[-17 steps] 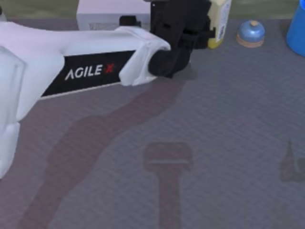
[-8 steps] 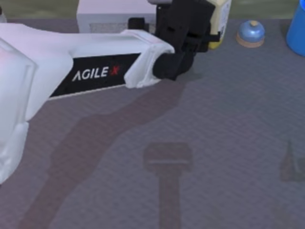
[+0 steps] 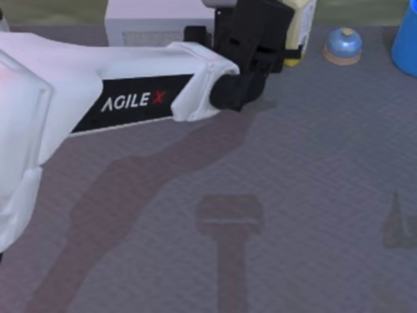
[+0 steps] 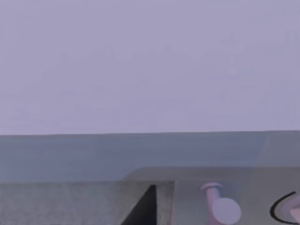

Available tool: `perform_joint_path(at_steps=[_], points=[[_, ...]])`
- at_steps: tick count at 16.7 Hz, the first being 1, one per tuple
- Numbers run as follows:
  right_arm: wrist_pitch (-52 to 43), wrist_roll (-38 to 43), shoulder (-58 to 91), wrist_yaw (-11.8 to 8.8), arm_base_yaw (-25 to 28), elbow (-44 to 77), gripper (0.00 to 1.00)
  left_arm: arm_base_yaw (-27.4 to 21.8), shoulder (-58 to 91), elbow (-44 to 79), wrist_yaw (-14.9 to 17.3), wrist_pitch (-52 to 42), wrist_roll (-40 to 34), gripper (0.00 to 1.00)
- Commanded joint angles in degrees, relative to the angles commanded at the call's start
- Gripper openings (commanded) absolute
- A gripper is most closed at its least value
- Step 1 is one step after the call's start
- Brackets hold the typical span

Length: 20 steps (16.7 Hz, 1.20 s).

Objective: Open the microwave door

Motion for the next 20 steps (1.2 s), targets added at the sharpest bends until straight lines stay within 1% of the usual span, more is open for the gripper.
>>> perform_joint_path(at_steps=[2,3,10,11,14,17,20], points=[[0.0,0.0,0.0,0.0,0.0,0.0,1.00,0.0,0.0,0.0,0.0,0.0,0.0,0.02],[0.0,0.0,0.0,0.0,0.0,0.0,1.00,0.0,0.0,0.0,0.0,0.0,0.0,0.00],[0.0,0.0,0.0,0.0,0.0,0.0,1.00,0.0,0.0,0.0,0.0,0.0,0.0,0.00],[0.0,0.0,0.0,0.0,0.0,0.0,1.00,-3.5,-1.8,-2.4,-0.1,-0.1,0.0,0.00],[0.0,0.0,0.0,0.0,0.0,0.0,1.00,-3.4,-1.0,-0.5,0.5,-2.1,-0.5,0.00],[0.0,0.0,0.0,0.0,0.0,0.0,1.00,-2.8,1.6,5.6,2.3,-9.5,-2.3,0.00],[0.0,0.0,0.0,0.0,0.0,0.0,1.00,-2.0,4.9,14.7,5.1,-21.8,-5.0,0.00]])
